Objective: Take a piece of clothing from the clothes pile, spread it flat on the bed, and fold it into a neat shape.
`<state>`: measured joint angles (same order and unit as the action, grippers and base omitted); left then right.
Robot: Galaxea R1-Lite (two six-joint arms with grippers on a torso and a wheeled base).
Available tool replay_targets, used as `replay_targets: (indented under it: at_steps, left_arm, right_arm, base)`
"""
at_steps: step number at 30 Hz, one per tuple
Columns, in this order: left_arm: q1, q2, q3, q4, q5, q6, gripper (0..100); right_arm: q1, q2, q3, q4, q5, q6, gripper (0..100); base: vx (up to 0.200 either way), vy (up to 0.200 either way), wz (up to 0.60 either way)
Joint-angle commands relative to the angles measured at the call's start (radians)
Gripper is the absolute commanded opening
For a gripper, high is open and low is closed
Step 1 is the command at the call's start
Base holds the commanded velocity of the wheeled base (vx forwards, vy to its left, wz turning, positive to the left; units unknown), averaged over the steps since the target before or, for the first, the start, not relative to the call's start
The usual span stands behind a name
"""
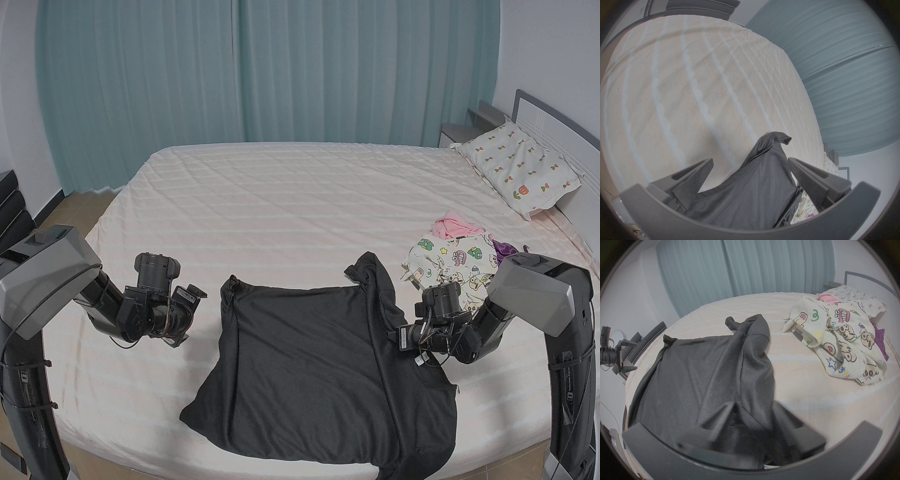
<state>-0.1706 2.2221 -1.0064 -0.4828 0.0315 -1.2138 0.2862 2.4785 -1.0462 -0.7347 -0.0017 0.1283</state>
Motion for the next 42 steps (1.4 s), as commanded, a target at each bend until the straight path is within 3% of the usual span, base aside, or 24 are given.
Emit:
replay_targets:
  at_steps: [1,5,9,14,15,21,22,27,31,39,42]
  left_arm:
    - [-0.001,-0.015,0.011,0.0,0.001,-0.001,100]
    - [-0.001,-0.009,0.011,0.0,0.001,-0.001,100]
    - [-0.001,-0.006,0.028,0.0,-0.001,0.007,100]
    - [-0.001,-0.002,0.038,0.0,-0.001,0.01,100]
    - [-0.001,-0.002,0.049,0.0,0.001,0.013,100]
    - [-0.001,-0.004,0.095,0.0,0.001,0.074,100]
    - [-0.001,-0.006,0.107,0.0,0.001,0.088,100]
    - [-0.017,-0.016,0.186,0.009,0.001,0.178,100]
    - [-0.05,-0.053,0.267,0.009,0.002,0.27,100]
    - [-0.142,-0.09,0.358,0.043,0.016,0.329,100]
    - [-0.161,-0.098,0.399,0.044,0.033,0.332,100]
  right_arm:
    - [-0.007,0.01,-0.02,0.0,-0.006,-0.001,0]
    - [-0.028,-0.032,-0.009,-0.006,-0.003,0.008,0]
    - [-0.076,-0.075,-0.006,-0.003,0.016,0.073,0]
    - [-0.148,-0.075,-0.003,-0.006,0.078,0.102,0]
    - [-0.171,-0.067,0.005,-0.011,0.117,0.117,0]
    - [-0.193,-0.038,-0.023,-0.02,0.164,0.211,0]
    - [-0.196,-0.03,-0.034,-0.023,0.167,0.217,100]
    - [-0.22,0.013,-0.095,-0.031,0.157,0.229,100]
    - [-0.232,-0.015,-0.091,-0.029,0.164,0.313,100]
    - [-0.246,-0.113,0.026,-0.032,0.174,0.367,100]
    - [-0.248,-0.167,0.107,-0.037,0.218,0.375,100]
  base:
    - [0.0,0.0,0.0]
    - [0.0,0.0,0.0]
    - [0.0,0.0,0.0]
    - [0.0,0.0,0.0]
    - [0.0,0.0,0.0]
    - [0.0,0.0,0.0]
    - [0.0,0.0,0.0]
    - [0.0,0.0,0.0]
    - [0.0,0.0,0.0]
    - [0.0,0.0,0.0]
    - [0.0,0.0,0.0]
